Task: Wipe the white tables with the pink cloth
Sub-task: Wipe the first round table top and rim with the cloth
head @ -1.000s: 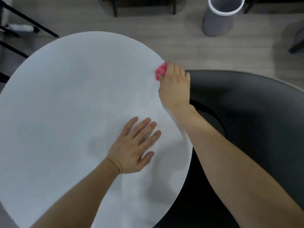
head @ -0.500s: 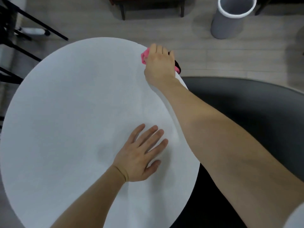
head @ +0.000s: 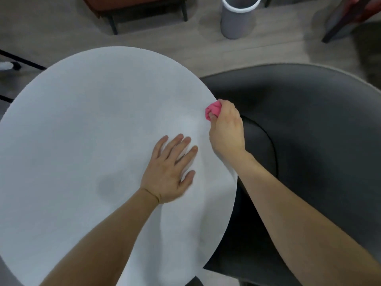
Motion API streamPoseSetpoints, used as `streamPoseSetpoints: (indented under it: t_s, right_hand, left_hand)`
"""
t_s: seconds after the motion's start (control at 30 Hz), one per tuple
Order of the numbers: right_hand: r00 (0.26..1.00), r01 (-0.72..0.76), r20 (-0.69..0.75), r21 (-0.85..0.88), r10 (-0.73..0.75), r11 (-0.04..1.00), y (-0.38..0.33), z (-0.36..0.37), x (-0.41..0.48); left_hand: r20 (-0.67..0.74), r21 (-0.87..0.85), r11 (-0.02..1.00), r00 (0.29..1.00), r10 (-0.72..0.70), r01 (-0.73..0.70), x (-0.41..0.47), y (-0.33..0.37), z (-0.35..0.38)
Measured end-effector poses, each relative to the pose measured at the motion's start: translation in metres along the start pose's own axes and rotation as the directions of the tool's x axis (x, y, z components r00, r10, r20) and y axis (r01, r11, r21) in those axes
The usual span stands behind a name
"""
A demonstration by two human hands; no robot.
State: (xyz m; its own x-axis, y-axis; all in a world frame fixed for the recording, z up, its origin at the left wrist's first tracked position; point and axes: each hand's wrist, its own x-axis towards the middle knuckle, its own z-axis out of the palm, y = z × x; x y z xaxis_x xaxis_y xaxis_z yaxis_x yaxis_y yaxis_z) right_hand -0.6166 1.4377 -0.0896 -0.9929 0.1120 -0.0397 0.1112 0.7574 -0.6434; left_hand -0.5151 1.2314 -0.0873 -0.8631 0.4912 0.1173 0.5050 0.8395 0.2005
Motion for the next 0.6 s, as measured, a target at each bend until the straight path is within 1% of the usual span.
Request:
streamPoseSetpoints:
  t_s: [0.1,0.2,0.3,0.37,0.43,0.5,0.6]
  right_hand:
    - [0.991,-0.116,-0.063,0.090,0.122,0.989,0.012,-0.008,-0.058]
    - [0.961,-0.226,-0.124,0.160,0.247,0.961,0.011,-0.010,-0.119]
    - [0.902,-0.356,-0.174,0.218,0.395,0.909,0.000,-0.004,-0.178]
    - [0.856,-0.440,-0.190,0.221,0.481,0.870,-0.012,0.004,-0.216]
    - [0.807,-0.528,-0.178,0.207,0.563,0.823,-0.028,0.009,-0.254]
    - [0.770,-0.601,-0.145,0.158,0.621,0.783,-0.044,0.015,-0.290]
    - [0.761,-0.643,-0.031,0.098,0.648,0.759,-0.060,0.018,-0.341]
  left_hand:
    - [-0.001,-0.001,1.000,1.000,0.011,-0.011,0.001,-0.002,0.000]
    - [0.025,0.023,0.999,0.999,0.024,-0.024,0.002,-0.001,-0.002]
    - [0.055,0.056,0.998,0.998,0.030,-0.033,0.002,-0.001,-0.001]
    - [0.117,0.075,0.997,0.993,0.015,-0.024,-0.007,0.004,-0.003]
    - [0.192,0.082,0.994,0.980,0.055,-0.071,-0.031,0.013,-0.009]
    - [0.262,0.057,0.988,0.957,0.127,-0.146,-0.072,0.025,-0.017]
    - [0.341,-0.026,0.973,0.913,0.223,-0.227,-0.140,0.038,-0.032]
